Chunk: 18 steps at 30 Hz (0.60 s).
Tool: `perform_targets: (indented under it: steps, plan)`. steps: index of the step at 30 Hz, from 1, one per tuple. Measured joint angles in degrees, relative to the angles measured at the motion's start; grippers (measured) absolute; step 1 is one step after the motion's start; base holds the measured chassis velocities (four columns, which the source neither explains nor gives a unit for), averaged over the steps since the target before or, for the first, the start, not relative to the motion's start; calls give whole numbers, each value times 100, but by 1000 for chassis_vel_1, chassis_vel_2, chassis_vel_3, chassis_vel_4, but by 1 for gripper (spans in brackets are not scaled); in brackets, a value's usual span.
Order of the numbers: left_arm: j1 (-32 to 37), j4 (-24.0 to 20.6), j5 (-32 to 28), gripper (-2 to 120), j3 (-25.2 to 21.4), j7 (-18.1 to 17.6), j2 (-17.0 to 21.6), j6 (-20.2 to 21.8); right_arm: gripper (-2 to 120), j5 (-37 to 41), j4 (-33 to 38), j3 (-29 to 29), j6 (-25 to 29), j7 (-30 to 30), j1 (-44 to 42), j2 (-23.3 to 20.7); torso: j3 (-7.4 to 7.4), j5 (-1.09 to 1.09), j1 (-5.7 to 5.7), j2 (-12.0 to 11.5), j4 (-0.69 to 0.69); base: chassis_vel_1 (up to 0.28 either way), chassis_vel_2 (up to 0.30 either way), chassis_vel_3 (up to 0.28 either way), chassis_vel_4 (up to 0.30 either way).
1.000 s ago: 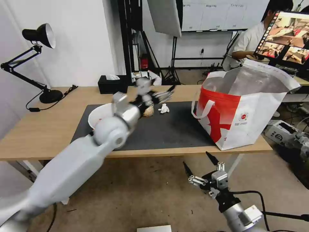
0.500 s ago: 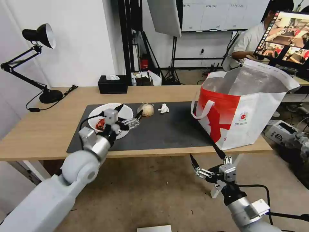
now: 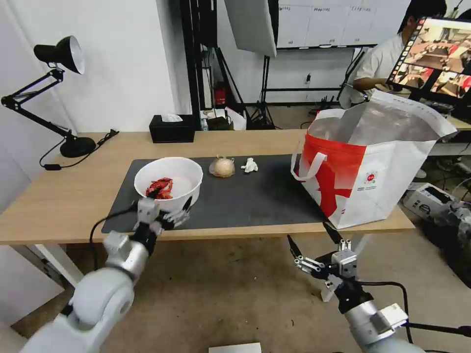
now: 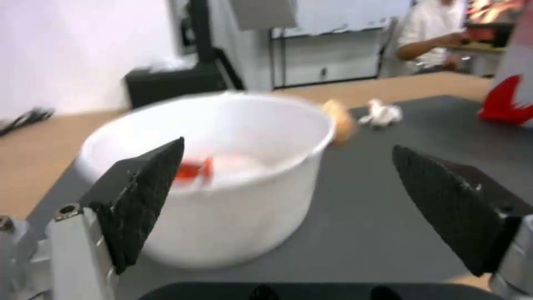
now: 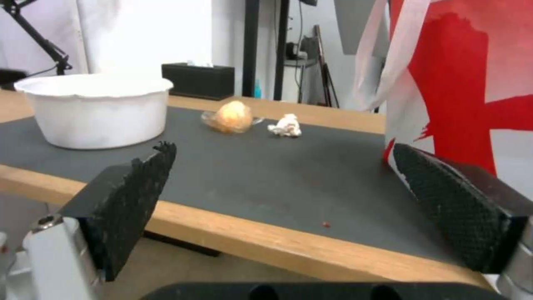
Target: Pick up the trash from the table and place it into the takeout bag.
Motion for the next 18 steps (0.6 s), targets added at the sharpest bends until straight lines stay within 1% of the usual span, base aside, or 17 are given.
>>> perform_targets:
  steps: [2, 3, 6, 7, 10, 11, 13, 18]
  plan:
    - [272, -19, 120, 100, -192, 15, -217, -105, 100, 17, -21, -7, 0, 2, -4, 20, 0, -1, 0, 0, 0, 0, 0, 0, 0]
    - [272, -19, 120, 100, -192, 15, -217, -105, 100, 17, -21, -7, 0, 2, -4, 20, 0, -1, 0, 0, 0, 0, 0, 0, 0]
    - [761, 7, 464, 100, -447, 27, -595, -381, 100, 99, -117, -16, 30, 24, -27, 54, 0, 0, 0, 0, 0, 0, 0, 0, 0]
    - [761, 7, 464, 100, -447, 27, -595, -381, 100, 99, -117, -16, 30, 24, -27, 54, 0, 0, 0, 0, 0, 0, 0, 0, 0]
    - [1108, 73, 687, 100, -624, 62, -899, -605, 100, 119, -191, -16, 87, 44, -40, 97, 0, 1, 1, 0, 0, 0, 0, 0, 0]
    - [1108, 73, 687, 100, -624, 62, -899, -605, 100, 119, -191, -16, 87, 44, -40, 97, 0, 1, 1, 0, 0, 0, 0, 0, 0]
    - [1400, 170, 748, 100, -720, 136, -1097, -804, 100, 130, -309, -38, 183, 50, -42, 130, 0, 0, 0, 0, 0, 0, 0, 0, 0]
    - [1652, 310, 802, 100, -759, 214, -1205, -1007, 100, 151, -499, -126, 329, 51, -33, 173, 0, 0, 0, 0, 1, 0, 0, 0, 0]
